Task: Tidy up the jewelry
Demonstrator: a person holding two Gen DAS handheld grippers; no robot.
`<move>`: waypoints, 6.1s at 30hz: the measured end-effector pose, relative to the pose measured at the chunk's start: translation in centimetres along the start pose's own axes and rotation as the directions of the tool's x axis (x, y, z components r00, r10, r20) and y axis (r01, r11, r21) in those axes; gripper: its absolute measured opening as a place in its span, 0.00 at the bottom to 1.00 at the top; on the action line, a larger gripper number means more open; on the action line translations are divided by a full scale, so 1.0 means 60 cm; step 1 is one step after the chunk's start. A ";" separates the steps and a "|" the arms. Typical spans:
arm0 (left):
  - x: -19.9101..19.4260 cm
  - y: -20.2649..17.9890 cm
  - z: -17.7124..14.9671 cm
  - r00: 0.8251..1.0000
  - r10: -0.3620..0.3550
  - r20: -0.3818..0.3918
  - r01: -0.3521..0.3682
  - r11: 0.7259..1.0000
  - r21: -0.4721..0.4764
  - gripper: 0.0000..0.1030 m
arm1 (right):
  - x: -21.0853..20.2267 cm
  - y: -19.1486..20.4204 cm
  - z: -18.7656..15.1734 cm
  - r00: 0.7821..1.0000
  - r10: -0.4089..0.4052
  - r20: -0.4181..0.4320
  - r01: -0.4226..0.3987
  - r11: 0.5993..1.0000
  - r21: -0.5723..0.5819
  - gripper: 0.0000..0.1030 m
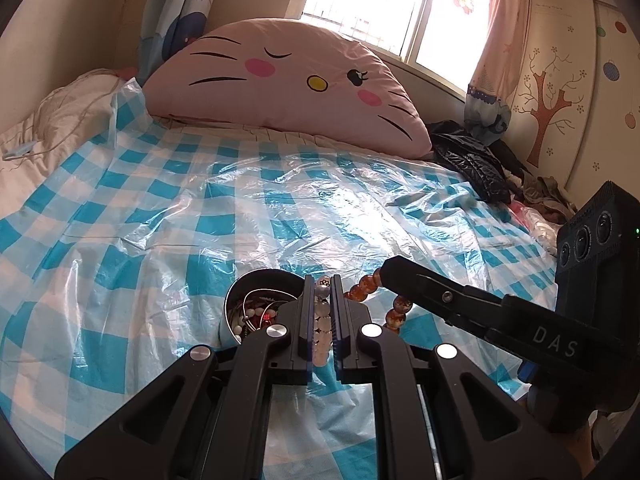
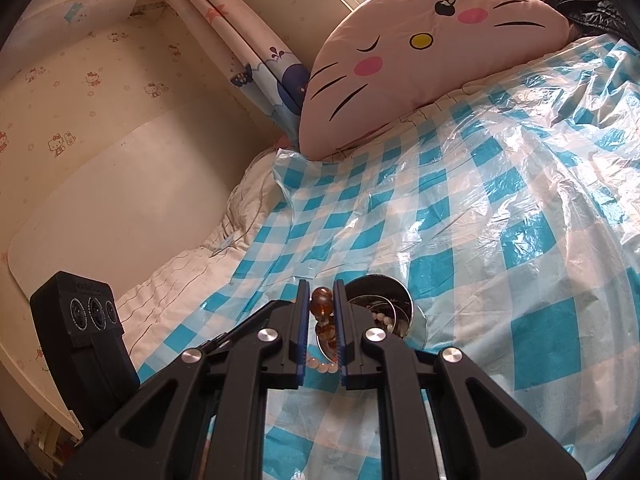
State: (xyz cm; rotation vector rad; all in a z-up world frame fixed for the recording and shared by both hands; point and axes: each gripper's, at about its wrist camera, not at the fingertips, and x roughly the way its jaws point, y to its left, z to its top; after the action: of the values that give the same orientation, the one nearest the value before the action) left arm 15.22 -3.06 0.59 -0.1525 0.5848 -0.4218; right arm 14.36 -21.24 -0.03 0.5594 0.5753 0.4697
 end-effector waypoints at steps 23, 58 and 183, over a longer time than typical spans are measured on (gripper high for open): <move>0.010 0.112 0.009 0.983 0.184 -0.025 -0.186 0.967 -0.176 0.42 | 0.126 -0.022 -0.003 0.993 -0.021 -0.115 0.026 0.999 0.044 0.30; -0.249 -0.042 -0.168 0.921 0.384 -0.060 -0.377 0.921 0.099 0.93 | -0.225 0.043 -0.179 0.823 -0.567 -0.033 0.562 0.821 -0.106 0.93; -0.259 -0.049 -0.163 0.933 0.357 -0.035 -0.353 0.931 0.097 0.93 | -0.201 0.070 -0.182 0.803 -0.594 -0.047 0.571 0.790 -0.222 0.93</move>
State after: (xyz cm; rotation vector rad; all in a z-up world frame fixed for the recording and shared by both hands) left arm -2.96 0.70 1.08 0.0516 0.6293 -0.0988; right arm -2.40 -20.85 -0.61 0.1389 0.7670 -0.0388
